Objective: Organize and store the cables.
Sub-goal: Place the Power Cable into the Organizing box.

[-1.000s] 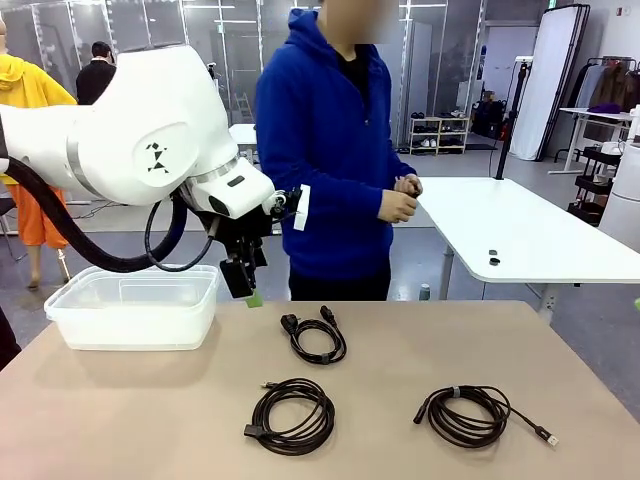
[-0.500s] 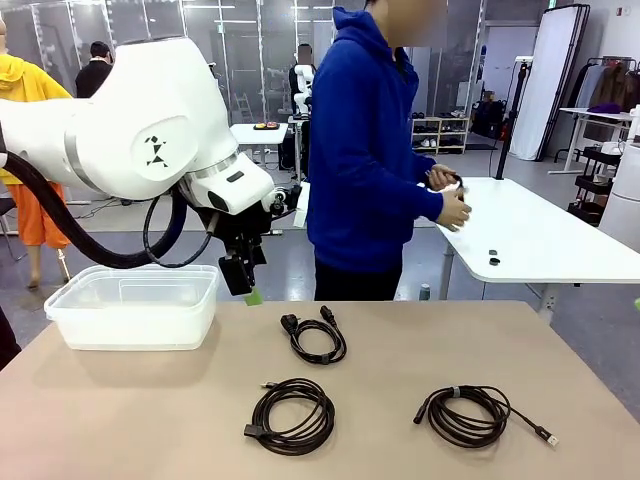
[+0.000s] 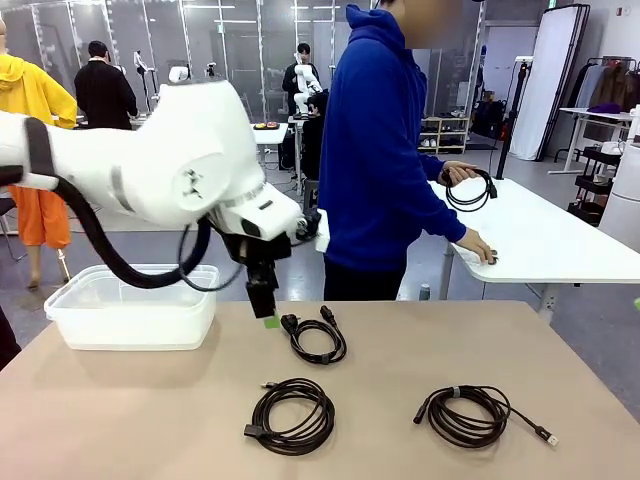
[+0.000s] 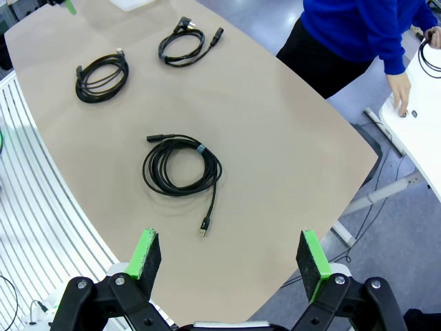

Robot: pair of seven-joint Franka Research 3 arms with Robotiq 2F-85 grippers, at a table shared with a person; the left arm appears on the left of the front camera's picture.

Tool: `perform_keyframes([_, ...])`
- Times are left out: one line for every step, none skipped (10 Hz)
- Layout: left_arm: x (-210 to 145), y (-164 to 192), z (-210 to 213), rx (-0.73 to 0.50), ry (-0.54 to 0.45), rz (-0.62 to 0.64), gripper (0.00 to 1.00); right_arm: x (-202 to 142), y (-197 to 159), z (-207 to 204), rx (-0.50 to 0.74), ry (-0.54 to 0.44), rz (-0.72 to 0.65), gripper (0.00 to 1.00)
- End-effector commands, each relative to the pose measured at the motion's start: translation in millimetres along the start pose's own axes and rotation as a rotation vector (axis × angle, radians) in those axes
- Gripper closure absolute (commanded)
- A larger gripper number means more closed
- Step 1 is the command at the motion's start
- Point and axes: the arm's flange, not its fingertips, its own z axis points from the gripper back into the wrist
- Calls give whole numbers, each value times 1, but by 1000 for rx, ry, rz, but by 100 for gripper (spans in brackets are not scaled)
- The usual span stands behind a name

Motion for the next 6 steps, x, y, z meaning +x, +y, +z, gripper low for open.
perform_keyframes([28, 17, -22, -17, 20, 82, 0, -2, 0, 1, 5, -5, 13, 0])
perform_keyframes([34, 23, -41, -16, 32, 116, 0, -2, 0, 1, 5, -5, 13, 0])
perform_keyframes([39, 28, -58, -31, 58, 143, 0, -2, 0, 1, 5, -5, 13, 0])
perform_keyframes([45, 35, -73, -26, 90, 174, 0, -2, 0, 1, 5, -5, 13, 0])
perform_keyframes([51, 43, -85, -42, 92, 201, 0, -2, 0, 1, 5, -5, 13, 0])
perform_keyframes([58, 56, -99, -56, 86, 192, 0, -2, 0, 1, 5, -5, 13, 0])
